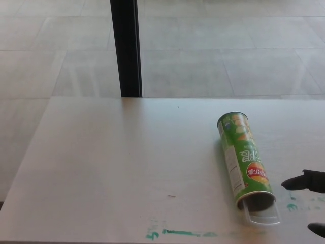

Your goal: Use the finger on the right hand of the robot to pull out the chips tray kept inside a container in the middle of the desk

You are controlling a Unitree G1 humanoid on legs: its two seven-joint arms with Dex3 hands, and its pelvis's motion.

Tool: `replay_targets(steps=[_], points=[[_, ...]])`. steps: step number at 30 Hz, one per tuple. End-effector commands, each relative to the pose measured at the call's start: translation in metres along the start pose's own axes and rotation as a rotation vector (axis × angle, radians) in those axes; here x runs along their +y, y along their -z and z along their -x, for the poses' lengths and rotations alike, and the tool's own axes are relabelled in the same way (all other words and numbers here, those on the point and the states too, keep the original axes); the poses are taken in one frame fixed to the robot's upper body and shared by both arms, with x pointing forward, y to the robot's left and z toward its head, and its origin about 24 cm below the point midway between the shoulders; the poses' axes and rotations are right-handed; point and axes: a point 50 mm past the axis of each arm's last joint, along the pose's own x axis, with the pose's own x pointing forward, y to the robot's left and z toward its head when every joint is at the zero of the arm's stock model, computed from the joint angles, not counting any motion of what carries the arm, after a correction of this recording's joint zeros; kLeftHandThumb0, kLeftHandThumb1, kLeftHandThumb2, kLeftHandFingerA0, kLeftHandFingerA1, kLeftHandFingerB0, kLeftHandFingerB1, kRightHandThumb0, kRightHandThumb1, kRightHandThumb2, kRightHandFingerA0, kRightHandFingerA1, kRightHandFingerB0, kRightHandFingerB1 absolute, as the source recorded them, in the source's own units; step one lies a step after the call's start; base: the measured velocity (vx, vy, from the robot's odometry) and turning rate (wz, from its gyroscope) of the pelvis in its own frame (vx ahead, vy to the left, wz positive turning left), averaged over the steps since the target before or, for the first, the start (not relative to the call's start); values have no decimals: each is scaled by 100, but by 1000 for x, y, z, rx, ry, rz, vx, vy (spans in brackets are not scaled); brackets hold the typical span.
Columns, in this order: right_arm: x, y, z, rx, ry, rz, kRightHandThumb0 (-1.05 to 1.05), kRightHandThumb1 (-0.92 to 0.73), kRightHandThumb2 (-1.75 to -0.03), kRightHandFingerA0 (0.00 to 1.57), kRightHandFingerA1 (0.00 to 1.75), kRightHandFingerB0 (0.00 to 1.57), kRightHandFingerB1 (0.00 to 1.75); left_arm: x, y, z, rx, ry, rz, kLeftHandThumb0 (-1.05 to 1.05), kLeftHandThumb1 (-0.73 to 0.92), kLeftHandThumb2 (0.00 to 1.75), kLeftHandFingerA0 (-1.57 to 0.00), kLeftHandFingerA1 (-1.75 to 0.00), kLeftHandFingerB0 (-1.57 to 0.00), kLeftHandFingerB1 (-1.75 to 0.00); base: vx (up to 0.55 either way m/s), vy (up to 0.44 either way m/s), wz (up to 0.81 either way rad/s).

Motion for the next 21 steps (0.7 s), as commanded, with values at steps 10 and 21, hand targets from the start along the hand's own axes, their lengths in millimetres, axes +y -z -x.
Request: replay_targets(steps=[10,21], points=[[12,9,-10,-33,-73,331,-13,-51,-55,92,121,53,49,10,-4,3,1,-30,-27,-56,66,60,-55,-58,-63,-53,0,0,0],[-12,-5,-25,-83,24,356,-19,-48,-62,98,132,53,53,11,2,4,17,-34,-27,-57,63,58,-56,-56,-69,-60,0,0,0]])
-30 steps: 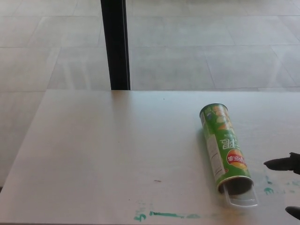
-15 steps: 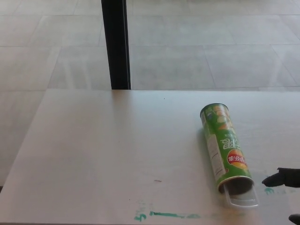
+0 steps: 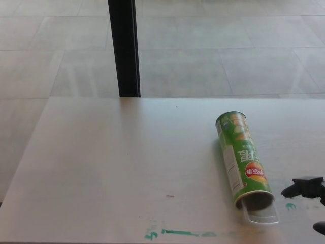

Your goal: Use the finger on the right hand of the robot to pull out the chips tray kept inside a container in the middle of the desk

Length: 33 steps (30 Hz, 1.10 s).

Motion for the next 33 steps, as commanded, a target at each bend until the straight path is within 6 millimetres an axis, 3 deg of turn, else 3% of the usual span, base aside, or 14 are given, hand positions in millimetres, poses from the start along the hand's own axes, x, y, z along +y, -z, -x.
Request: replay_targets(steps=[1,4,7,9,10,13,15,16,17,20,23,29,30,33], points=[[-19,-3,-6,-15,55,57,-15,-52,-57,94,137,53,50,8,1,3,1,-18,14,-56,63,59,-52,-56,-64,-57,0,0,0],[-28,-4,-6,-22,90,63,-14,-51,-55,98,129,55,49,10,3,4,1,-18,-4,-54,66,60,-52,-55,-57,-51,0,0,0],[-31,-6,-3,-26,104,59,-15,-51,-55,98,129,56,48,9,3,3,10,-27,-9,-55,65,60,-53,-55,-60,-52,0,0,0],[-29,-8,-2,-38,98,46,-15,-51,-56,97,133,56,48,9,4,3,11,-29,-8,-56,64,59,-54,-56,-63,-54,0,0,0],[-27,-9,-2,-43,90,43,-15,-51,-56,95,135,56,49,9,4,3,11,-29,-7,-57,63,59,-56,-57,-69,-73,0,0,0],[-16,-10,-2,-51,33,41,-21,-46,-62,99,129,54,52,9,4,3,12,-28,18,-55,63,59,-55,-58,-62,-57,0,0,0],[-12,-11,-2,-53,16,42,-21,-46,-62,99,129,54,52,9,4,3,13,-33,20,-55,63,59,-55,-58,-62,-57,0,0,0],[-6,-13,-1,-55,-9,48,-15,-49,-55,97,131,56,47,10,5,4,8,-23,-18,-55,65,59,-53,-55,-63,-55,0,0,0],[-2,-14,-2,-58,-7,50,-20,-45,-61,99,129,54,51,10,4,4,9,-21,-22,-54,66,60,-53,-54,-67,-59,0,0,0],[1,-15,-5,-56,-23,60,-16,-48,-56,95,132,54,49,10,3,4,5,-24,-17,-56,65,59,-54,-55,-66,-60,0,0,0],[5,-19,-9,-63,-29,28,-21,-47,-62,95,131,52,52,10,3,3,9,-26,-1,-55,63,59,-53,-55,-64,-53,0,0,0],[10,-25,-13,-69,-42,38,-18,-50,-55,95,126,55,48,10,7,4,20,-32,-27,-56,64,59,-54,-56,-65,-58,0,0,0],[10,-26,-14,-71,-41,42,-18,-50,-55,96,127,55,48,10,7,4,22,-27,-23,-56,64,59,-53,-56,-68,-69,0,0,0],[11,-27,-18,-82,-27,35,-17,-48,-55,100,130,57,49,10,8,4,30,-24,-15,-53,65,59,-52,-55,-64,-57,0,0,0]])
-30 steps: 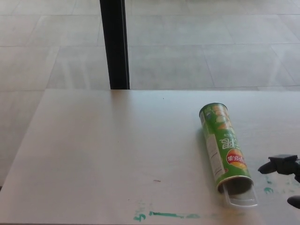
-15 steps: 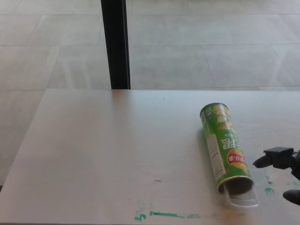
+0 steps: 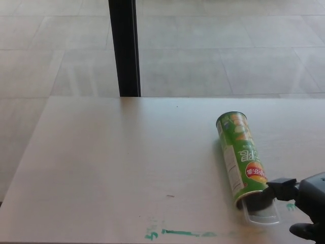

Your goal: Use the finger on the right hand of the robot to pull out the chips tray kept inside a container in the middle of the desk

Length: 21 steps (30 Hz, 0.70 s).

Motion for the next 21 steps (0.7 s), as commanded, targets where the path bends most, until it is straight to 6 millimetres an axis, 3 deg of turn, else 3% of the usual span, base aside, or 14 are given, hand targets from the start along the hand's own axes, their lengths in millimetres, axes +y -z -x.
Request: replay_targets(steps=[1,3,4,5,9,10,12,15,16,18,19,20,21], points=[[2,2,-6,17,-11,15,-17,-49,-55,98,133,56,49,7,1,3,7,-17,-19,-55,64,59,-52,-53,-61,-51,0,0,0],[3,4,-7,31,-20,20,-17,-48,-55,100,129,58,48,8,0,3,4,-12,-36,-57,66,60,-51,-53,-57,-47,0,0,0],[5,6,-7,40,-33,21,-22,-45,-63,102,127,57,54,8,-1,3,2,-15,-39,-56,63,60,-54,-56,-55,-48,0,0,0],[7,7,-7,48,-50,21,-17,-50,-55,98,127,56,48,7,-1,2,2,-15,-34,-56,65,60,-52,-56,-55,-48,0,0,0],[12,9,-7,61,-82,24,-17,-49,-55,98,123,56,48,8,0,3,2,-14,-15,-57,64,59,-52,-56,-60,-50,0,0,0],[13,11,-7,64,-93,22,-17,-49,-55,98,124,56,48,9,-3,3,-6,-12,-16,-57,64,59,-53,-58,-69,-68,0,0,0],[20,12,-5,78,-113,36,-19,-50,-55,98,122,57,48,8,-3,3,-6,-18,-64,-57,66,60,-54,-55,-64,-55,0,0,0],[28,13,-3,83,-148,40,-19,-52,-55,96,120,56,47,9,-3,3,-6,-18,-58,-56,66,60,-54,-55,-64,-56,0,0,0],[35,13,-4,94,-167,29,-19,-52,-56,95,124,56,47,10,-3,3,-3,-16,-57,-58,64,60,-53,-55,-56,-49,0,0,0],[37,12,-5,90,-169,20,-18,-52,-56,94,128,56,48,10,-3,3,-2,-15,-65,-59,64,60,-53,-55,-54,-47,0,0,0],[39,11,-6,88,-169,22,-19,-52,-56,92,131,56,48,10,-3,3,-1,-14,-53,-57,64,59,-52,-55,-63,-55,0,0,0],[41,10,-7,88,-172,27,-20,-52,-56,91,131,56,47,10,-3,3,-3,-14,-59,-58,65,60,-51,-55,-59,-51,0,0,0],[42,9,-7,90,-176,27,-20,-52,-56,92,131,56,47,10,-3,3,-2,-13,-60,-59,63,59,-51,-57,-65,-66,0,0,0]])
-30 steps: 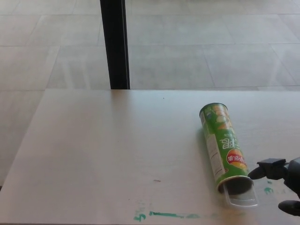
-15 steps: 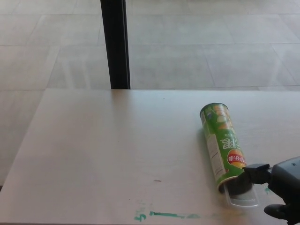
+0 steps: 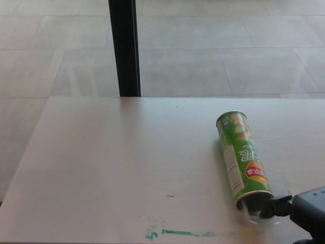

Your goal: Use the finger on the right hand of the robot to pull out the chips tray kept inside a container in the middle of the desk

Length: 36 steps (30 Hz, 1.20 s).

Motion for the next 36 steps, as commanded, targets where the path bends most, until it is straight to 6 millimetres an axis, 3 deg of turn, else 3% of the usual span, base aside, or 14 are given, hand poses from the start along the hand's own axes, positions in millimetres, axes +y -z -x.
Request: replay_targets(steps=[1,6,7,8,10,11,13,14,18,19,21,22,26,36], points=[[11,-3,-3,25,-33,14,-19,-52,-56,93,127,56,47,9,-3,2,-10,-18,-17,-59,62,59,-53,-58,-67,-66,0,0,0],[18,-7,-8,18,-23,19,-20,-51,-56,94,128,56,48,9,-4,3,-14,-19,-15,-56,64,59,-52,-59,-63,-56,0,0,0],[18,-6,-8,21,-30,10,-20,-51,-56,93,128,56,49,9,-4,3,-18,-17,-22,-58,64,59,-51,-59,-66,-68,0,0,0],[18,-6,-8,21,-30,10,-20,-51,-56,93,128,56,49,9,-4,3,-18,-17,-22,-58,64,59,-51,-59,-66,-68,0,0,0],[20,-4,-9,41,-48,2,-18,-53,-56,92,129,56,48,10,-4,3,-16,-24,-12,-60,63,60,-52,-59,-62,-54,0,0,0],[21,-3,-9,51,-55,3,-19,-53,-57,90,130,55,47,10,-4,3,-15,-27,-9,-60,62,59,-55,-62,-65,-67,0,0,0],[23,-1,-8,64,-64,5,-19,-53,-57,90,130,55,47,10,-3,3,-15,-29,-6,-60,62,59,-55,-62,-65,-67,0,0,0],[24,1,-7,75,-65,2,-18,-53,-56,93,129,56,47,10,-2,3,-9,-32,-14,-60,64,59,-54,-59,-61,-54,0,0,0],[28,7,0,78,-71,2,-18,-52,-56,90,130,57,49,10,-1,3,-1,-26,-16,-57,65,60,-51,-54,-59,-51,0,0,0],[30,7,2,80,-72,4,-18,-52,-56,90,129,57,48,11,-1,4,-1,-20,-9,-57,65,60,-48,-55,-63,-61,0,0,0],[33,10,7,81,-82,5,-18,-52,-55,95,130,58,49,12,1,4,2,-23,-9,-57,65,59,-49,-55,-63,-57,0,0,0],[32,10,12,86,-104,18,-18,-54,-57,88,133,55,46,13,1,4,3,-27,0,-58,63,59,-51,-57,-61,-53,0,0,0],[34,10,21,73,-121,7,-19,-54,-56,90,126,55,46,13,2,5,7,-30,-3,-56,65,59,-51,-56,-65,-56,0,0,0],[42,-1,33,35,-137,-3,-19,-53,-57,88,135,56,47,15,2,5,5,-37,-23,-55,66,60,-55,-58,-63,-56,0,0,0]])
